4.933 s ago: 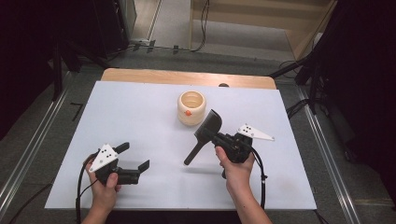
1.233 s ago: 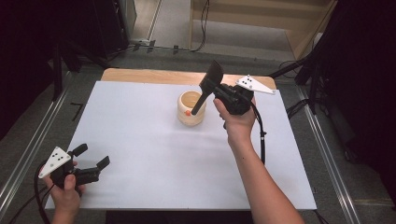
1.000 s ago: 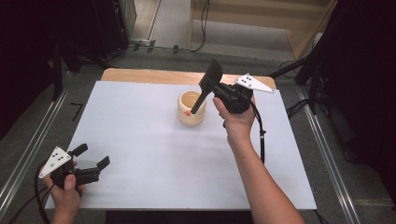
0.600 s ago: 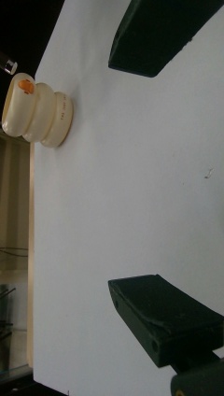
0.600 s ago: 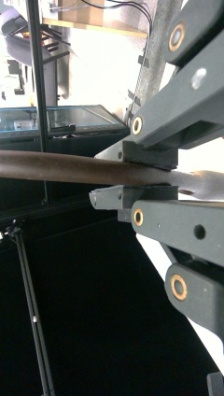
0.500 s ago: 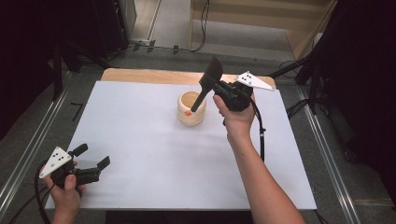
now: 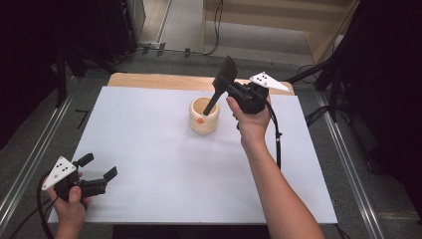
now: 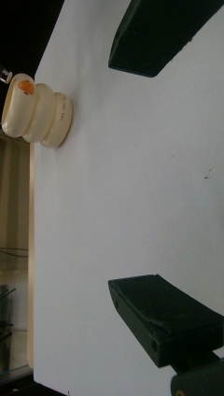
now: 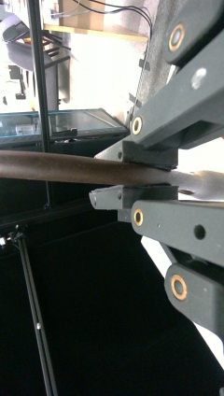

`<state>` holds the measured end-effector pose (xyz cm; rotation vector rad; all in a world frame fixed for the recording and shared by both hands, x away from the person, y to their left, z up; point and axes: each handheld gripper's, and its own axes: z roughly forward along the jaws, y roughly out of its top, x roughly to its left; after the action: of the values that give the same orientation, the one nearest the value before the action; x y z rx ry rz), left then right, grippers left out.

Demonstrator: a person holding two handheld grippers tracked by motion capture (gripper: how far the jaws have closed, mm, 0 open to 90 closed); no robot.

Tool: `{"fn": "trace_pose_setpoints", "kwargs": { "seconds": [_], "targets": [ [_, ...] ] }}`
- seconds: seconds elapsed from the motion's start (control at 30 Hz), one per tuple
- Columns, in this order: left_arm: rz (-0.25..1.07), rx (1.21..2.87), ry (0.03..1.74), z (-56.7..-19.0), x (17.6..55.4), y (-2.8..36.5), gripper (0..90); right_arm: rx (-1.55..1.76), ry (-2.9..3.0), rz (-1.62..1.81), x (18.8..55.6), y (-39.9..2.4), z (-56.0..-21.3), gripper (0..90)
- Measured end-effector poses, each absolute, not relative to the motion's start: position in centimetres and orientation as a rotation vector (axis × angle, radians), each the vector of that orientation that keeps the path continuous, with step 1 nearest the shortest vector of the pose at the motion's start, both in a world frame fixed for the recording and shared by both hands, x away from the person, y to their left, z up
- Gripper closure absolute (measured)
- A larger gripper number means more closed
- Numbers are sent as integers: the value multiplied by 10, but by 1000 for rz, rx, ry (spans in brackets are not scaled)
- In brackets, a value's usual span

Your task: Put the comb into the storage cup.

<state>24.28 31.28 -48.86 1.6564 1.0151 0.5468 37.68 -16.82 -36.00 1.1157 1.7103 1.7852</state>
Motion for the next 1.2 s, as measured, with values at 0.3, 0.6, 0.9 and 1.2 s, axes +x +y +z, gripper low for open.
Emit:
{"fn": "trace_pose_setpoints", "kwargs": {
  "seconds": [0.3, 0.6, 0.9, 1.2],
  "targets": [
    [545, 1656, 1014, -489, 243, 313, 0, 1111, 1695, 1778, 384, -168, -353, 818],
    [543, 1652, 1014, -488, 242, 313, 0, 1120, 1677, 1767, 396, -167, -356, 818],
    [540, 1652, 1012, -488, 242, 313, 0, 1129, 1680, 1734, 408, -169, -368, 817],
    [541, 1652, 1013, -488, 242, 313, 0, 1154, 1749, 1710, 414, -160, -384, 817]
  ]
}}
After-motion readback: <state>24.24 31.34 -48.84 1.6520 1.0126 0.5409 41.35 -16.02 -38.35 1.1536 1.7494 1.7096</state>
